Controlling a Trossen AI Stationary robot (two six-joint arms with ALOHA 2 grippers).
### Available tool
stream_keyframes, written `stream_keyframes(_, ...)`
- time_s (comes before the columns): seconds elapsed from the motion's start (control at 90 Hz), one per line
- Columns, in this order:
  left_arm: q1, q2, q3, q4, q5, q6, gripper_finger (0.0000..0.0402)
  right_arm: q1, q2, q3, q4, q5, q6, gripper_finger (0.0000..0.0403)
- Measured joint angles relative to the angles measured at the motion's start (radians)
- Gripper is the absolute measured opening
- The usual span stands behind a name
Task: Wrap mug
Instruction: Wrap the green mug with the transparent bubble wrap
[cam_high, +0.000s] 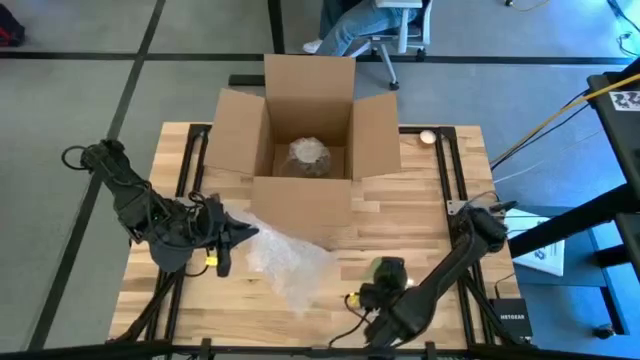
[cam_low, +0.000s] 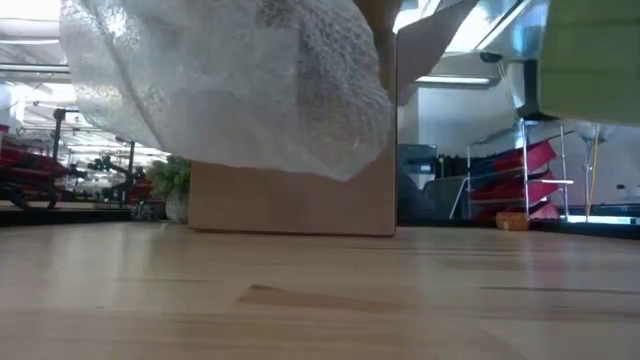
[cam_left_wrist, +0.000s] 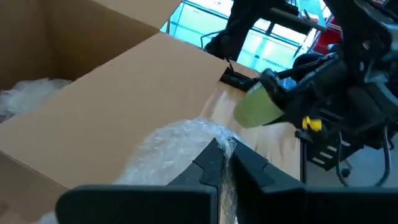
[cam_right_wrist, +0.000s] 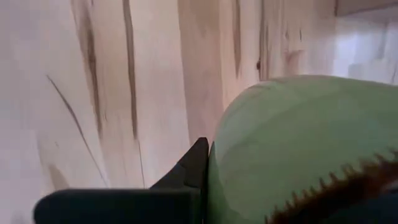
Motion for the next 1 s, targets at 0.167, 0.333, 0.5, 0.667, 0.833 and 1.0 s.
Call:
stream_keyframes(0.167, -0.016, 0.0, 0.0, 0.0, 0.001, 0.012, 0.0, -0.019, -0.231, -0.37, 0.245, -0.071, 0.077, 0.0017)
stream_keyframes(0.333, -0.025, 0.0, 0.0, -0.002, 0.0, 0.017, 0.0, -0.059, -0.449, -0.693, 0.463, -0.142, 0.182, 0.0017)
stream_keyframes(0.5, -0.025, 0.002, 0.0, -0.002, 0.0, 0.017, 0.0, -0.101, -0.543, -0.864, 0.546, -0.159, 0.24, 0.0017)
stream_keyframes(0.667, -0.024, 0.014, 0.0, -0.002, 0.0, 0.015, 0.0, -0.125, -0.551, -0.916, 0.554, -0.158, 0.26, 0.0021)
stream_keyframes(0.833, -0.023, 0.029, -0.001, -0.002, 0.0, 0.013, 0.0, -0.126, -0.548, -0.9, 0.53, -0.166, 0.267, 0.0074)
stream_keyframes(1.0, -0.023, 0.033, -0.001, -0.001, 0.002, 0.012, 0.0, -0.124, -0.546, -0.814, 0.447, -0.176, 0.254, 0.0155)
